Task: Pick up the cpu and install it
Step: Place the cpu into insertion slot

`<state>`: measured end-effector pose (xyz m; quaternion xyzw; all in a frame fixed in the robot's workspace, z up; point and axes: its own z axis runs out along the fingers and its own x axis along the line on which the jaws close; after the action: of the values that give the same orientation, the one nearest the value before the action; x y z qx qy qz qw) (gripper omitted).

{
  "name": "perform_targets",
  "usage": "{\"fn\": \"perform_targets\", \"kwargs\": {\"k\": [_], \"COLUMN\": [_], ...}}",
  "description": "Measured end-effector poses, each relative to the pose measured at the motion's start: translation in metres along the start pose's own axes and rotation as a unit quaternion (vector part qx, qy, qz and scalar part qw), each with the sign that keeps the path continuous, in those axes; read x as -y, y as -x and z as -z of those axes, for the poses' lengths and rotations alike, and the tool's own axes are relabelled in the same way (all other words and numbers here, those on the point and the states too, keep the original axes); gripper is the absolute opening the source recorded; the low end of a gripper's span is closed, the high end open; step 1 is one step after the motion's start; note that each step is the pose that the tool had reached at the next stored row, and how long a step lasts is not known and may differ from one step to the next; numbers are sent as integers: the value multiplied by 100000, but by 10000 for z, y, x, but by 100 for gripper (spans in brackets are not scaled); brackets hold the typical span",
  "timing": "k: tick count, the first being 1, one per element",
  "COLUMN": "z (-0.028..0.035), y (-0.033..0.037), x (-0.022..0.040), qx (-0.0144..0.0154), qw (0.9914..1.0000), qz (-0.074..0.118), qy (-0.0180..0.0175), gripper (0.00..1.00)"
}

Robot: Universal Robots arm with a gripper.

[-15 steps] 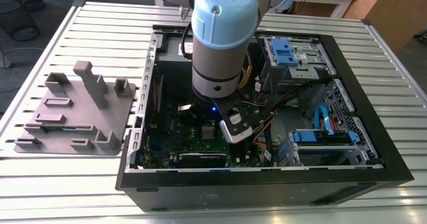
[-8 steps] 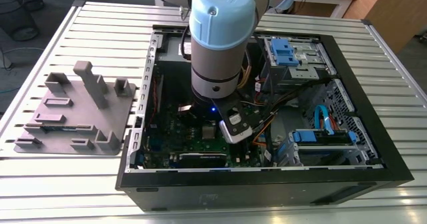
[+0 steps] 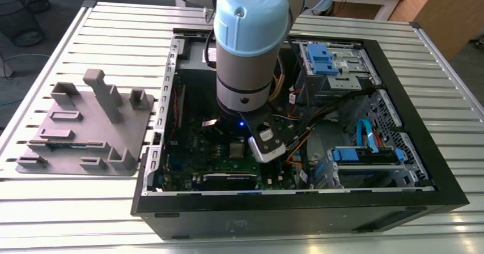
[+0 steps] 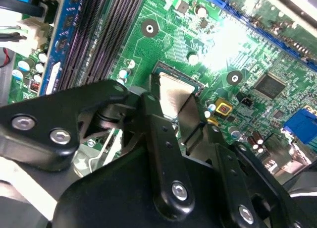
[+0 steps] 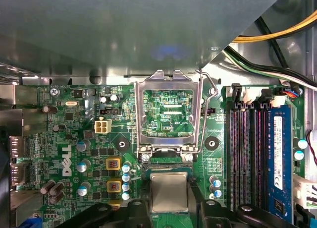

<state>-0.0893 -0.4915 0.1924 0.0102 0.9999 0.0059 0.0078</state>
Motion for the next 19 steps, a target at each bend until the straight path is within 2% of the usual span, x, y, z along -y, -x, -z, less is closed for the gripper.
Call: {"fn": "perform_targets", "kwargs": {"k": [1, 6, 12, 19], "z": [0, -1, 55, 55], "y": [0, -1, 0, 0], "x": [0, 0, -1, -1], "qx": [-3, 2, -1, -5], "qw": [100000, 100000, 100000, 100000], "qz": [0, -1, -7, -6], "qy": [3, 14, 71, 124], "gripper": [38, 38, 38, 38]}}
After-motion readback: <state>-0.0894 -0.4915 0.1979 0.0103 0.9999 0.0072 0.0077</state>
